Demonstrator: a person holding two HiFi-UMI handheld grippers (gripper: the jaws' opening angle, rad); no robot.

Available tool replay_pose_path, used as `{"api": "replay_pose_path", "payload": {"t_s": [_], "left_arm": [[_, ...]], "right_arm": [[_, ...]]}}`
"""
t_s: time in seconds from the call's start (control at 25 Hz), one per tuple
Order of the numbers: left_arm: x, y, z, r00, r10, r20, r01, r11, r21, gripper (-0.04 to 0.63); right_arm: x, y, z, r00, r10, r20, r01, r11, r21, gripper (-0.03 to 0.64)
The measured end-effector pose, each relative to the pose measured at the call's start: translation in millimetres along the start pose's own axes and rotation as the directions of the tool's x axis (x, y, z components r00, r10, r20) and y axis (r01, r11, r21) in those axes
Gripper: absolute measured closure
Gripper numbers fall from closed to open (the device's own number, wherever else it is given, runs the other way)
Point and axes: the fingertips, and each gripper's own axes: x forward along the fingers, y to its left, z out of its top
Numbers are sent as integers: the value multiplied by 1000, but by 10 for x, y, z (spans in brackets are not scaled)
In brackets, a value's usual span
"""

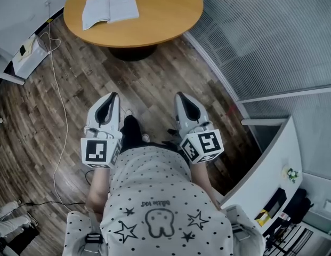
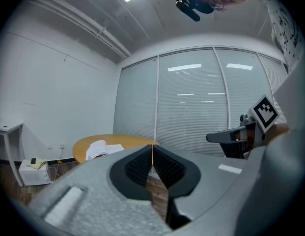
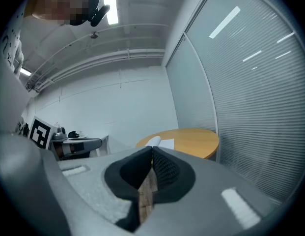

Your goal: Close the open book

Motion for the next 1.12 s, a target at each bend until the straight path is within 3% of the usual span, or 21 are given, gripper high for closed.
{"api": "replay_pose_path", "payload": {"t_s": [0.36, 0.84, 1.12], "left_arm": [[417, 155, 260, 1000, -21, -6, 20, 1000, -8, 586], [885, 1489, 210, 1000, 5, -17, -5, 999, -41, 586], [918, 1825, 142, 1000, 13, -27, -14, 999, -52, 586]], "right_arm": [[367, -266, 410, 1000, -11, 20, 11, 1000, 5, 612], [1732, 98, 481, 1000, 3, -15, -3, 1000, -16, 612], [1929, 126, 428, 999, -42, -22, 42, 999, -13, 612]]}}
